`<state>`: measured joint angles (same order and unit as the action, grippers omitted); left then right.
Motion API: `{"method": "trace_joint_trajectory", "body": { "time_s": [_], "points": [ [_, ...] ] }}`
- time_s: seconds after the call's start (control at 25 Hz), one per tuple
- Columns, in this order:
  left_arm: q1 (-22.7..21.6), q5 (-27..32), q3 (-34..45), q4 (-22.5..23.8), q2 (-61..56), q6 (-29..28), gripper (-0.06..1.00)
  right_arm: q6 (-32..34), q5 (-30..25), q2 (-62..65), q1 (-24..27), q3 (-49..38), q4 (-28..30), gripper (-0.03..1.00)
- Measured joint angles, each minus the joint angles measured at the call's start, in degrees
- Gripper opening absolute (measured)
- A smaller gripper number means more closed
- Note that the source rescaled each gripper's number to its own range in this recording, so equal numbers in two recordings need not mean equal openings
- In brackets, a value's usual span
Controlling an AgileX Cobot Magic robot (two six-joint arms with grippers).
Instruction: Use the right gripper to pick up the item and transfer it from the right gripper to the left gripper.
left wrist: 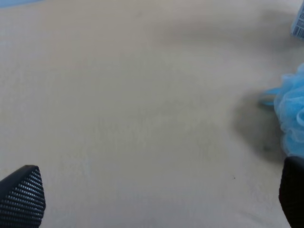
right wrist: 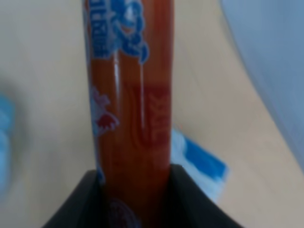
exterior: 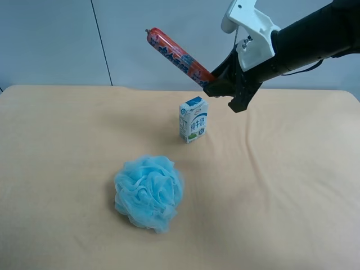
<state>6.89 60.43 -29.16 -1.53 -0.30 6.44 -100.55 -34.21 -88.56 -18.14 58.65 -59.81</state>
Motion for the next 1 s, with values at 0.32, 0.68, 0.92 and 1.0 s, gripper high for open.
{"method": "trace_joint_trajectory", "body": {
  "time_s": [0.32,0.68,0.92,1.0],
  "points": [
    [0.00,0.00,0.00,0.00,0.00,0.00,1.00,-6.27,-3.49,-2.52,0.00,0.10,-7.60,0.00],
    [0.00,0.00,0.00,0.00,0.00,0.00,1.00,-6.27,-3.70,-2.69,0.00,0.10,-8.33,0.00],
    [0.00,0.00,0.00,0.00,0.00,0.00,1.00,-6.27,-3.70,-2.69,0.00,0.10,-8.39,0.00],
    [0.00,0.00,0.00,0.00,0.00,0.00,1.00,-6.27,-3.70,-2.69,0.00,0.10,-8.39,0.00]
  ]
}}
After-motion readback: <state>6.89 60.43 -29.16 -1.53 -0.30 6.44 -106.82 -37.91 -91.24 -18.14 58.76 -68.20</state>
